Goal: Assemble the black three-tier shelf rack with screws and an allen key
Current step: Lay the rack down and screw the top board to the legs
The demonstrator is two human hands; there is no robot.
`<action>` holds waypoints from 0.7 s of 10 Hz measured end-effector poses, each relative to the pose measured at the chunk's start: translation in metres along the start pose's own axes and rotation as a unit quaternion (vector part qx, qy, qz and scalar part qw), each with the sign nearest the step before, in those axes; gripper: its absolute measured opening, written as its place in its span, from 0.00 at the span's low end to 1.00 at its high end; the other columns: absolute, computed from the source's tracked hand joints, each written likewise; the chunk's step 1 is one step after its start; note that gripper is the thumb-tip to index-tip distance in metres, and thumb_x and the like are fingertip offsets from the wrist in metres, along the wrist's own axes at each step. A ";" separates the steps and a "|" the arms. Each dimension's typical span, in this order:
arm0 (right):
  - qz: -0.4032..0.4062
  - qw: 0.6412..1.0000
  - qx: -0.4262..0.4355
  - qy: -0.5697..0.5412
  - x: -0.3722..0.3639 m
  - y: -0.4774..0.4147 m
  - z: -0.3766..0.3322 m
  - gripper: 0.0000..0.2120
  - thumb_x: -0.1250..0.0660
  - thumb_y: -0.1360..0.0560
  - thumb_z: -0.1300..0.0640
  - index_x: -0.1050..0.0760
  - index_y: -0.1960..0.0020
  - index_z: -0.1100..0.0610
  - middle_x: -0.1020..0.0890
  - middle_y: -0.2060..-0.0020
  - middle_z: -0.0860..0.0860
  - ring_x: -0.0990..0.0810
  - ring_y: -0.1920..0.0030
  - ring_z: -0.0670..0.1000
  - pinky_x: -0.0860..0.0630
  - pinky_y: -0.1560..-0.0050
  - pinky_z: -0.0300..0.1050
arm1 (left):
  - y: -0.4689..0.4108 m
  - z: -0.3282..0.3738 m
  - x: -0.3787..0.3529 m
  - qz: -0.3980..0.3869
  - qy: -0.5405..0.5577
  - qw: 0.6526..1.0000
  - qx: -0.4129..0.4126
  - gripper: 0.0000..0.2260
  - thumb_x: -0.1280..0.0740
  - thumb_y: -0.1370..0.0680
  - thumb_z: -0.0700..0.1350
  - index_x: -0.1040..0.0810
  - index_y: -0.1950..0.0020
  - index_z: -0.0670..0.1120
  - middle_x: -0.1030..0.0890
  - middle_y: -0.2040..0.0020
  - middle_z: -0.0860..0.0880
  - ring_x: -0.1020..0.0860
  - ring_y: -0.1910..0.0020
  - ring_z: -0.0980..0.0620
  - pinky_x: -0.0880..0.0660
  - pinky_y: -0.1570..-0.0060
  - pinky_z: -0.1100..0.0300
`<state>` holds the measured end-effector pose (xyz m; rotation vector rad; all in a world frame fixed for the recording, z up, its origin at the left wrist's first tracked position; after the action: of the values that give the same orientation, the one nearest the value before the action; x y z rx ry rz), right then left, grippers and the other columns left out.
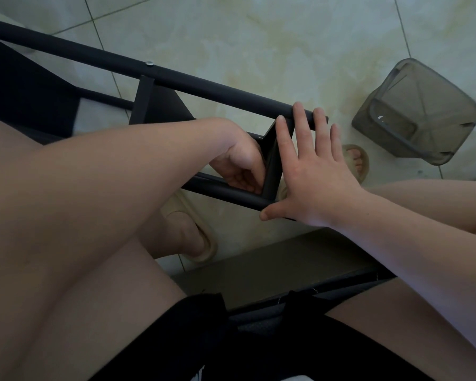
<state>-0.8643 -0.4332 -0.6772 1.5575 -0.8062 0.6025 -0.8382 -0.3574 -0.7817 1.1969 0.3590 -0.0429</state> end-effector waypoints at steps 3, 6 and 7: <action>0.000 1.000 0.000 0.001 0.000 0.000 0.000 0.72 0.29 0.39 0.23 0.73 0.21 0.57 0.74 0.23 0.59 0.73 0.23 0.67 0.64 0.22 0.66 | -0.001 0.007 0.000 0.015 0.005 1.000 -0.013 0.10 0.36 0.22 0.31 0.22 0.42 0.37 0.20 0.53 0.41 0.20 0.59 0.50 0.21 0.54 0.60; 0.006 1.000 0.001 0.000 0.001 0.000 0.000 0.72 0.28 0.39 0.23 0.73 0.21 0.57 0.74 0.23 0.59 0.73 0.23 0.67 0.65 0.22 0.66 | 0.001 0.009 -0.005 -0.024 0.036 0.998 -0.050 0.13 0.35 0.23 0.29 0.22 0.40 0.37 0.17 0.50 0.42 0.17 0.53 0.49 0.19 0.53 0.59; 0.010 1.000 0.001 0.001 0.001 0.000 0.000 0.72 0.28 0.39 0.24 0.73 0.21 0.57 0.74 0.23 0.59 0.73 0.23 0.67 0.65 0.22 0.66 | 0.002 0.006 -0.004 -0.029 0.023 0.999 -0.032 0.09 0.34 0.22 0.34 0.20 0.42 0.40 0.17 0.52 0.45 0.18 0.56 0.51 0.21 0.52 0.59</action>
<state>-0.8632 -0.4337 -0.6765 1.5523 -0.8207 0.6190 -0.8397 -0.3628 -0.7771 1.1244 0.4321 -0.0546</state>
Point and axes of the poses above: each hand's wrist, its own y-axis away from the middle knuckle, its own x-axis out of the back of the hand, z = x × y, the point moved 9 cm from there along -y, towards the middle knuckle
